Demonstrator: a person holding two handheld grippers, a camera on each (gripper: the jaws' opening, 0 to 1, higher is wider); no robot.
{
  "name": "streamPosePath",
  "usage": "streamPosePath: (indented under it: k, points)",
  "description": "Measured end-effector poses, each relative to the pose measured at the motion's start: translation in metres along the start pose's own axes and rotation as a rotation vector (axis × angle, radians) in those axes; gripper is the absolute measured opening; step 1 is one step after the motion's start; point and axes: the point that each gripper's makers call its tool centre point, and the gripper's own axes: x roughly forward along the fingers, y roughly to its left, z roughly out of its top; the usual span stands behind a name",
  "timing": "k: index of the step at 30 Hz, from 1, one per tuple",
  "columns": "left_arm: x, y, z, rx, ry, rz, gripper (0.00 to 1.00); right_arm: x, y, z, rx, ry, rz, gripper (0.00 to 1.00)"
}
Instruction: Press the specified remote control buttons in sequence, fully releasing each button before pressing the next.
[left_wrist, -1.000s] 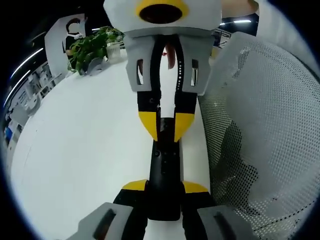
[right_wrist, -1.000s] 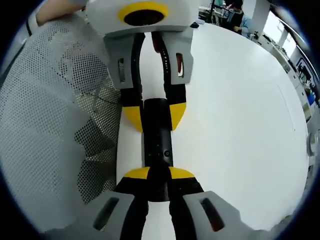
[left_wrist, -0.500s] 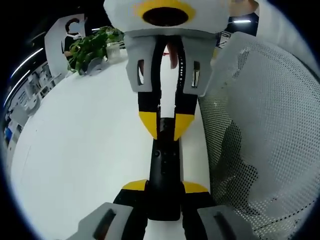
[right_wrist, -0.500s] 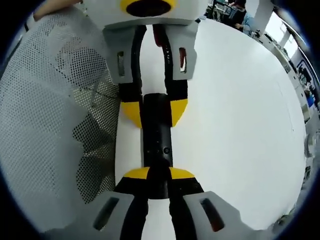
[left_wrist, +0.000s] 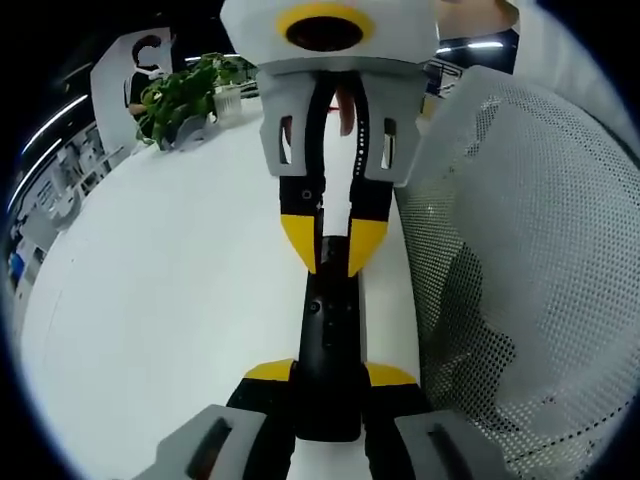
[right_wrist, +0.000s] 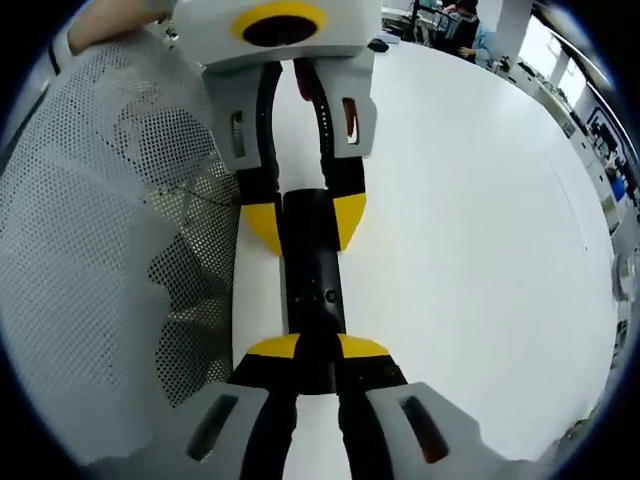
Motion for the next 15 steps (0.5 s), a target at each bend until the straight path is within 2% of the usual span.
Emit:
streamPosePath:
  k: [11, 15]
  points:
    - [-0.0002, -0.0006, 0.0003, 0.002, 0.003, -0.001, 0.24, 0.0019, 0.0, -0.0008, -0.025, 0.041, -0.015, 0.11]
    - [-0.0002, -0.0008, 0.0004, 0.005, 0.009, -0.002, 0.24, 0.002, -0.0005, -0.0009, -0.016, 0.029, -0.022, 0.11]
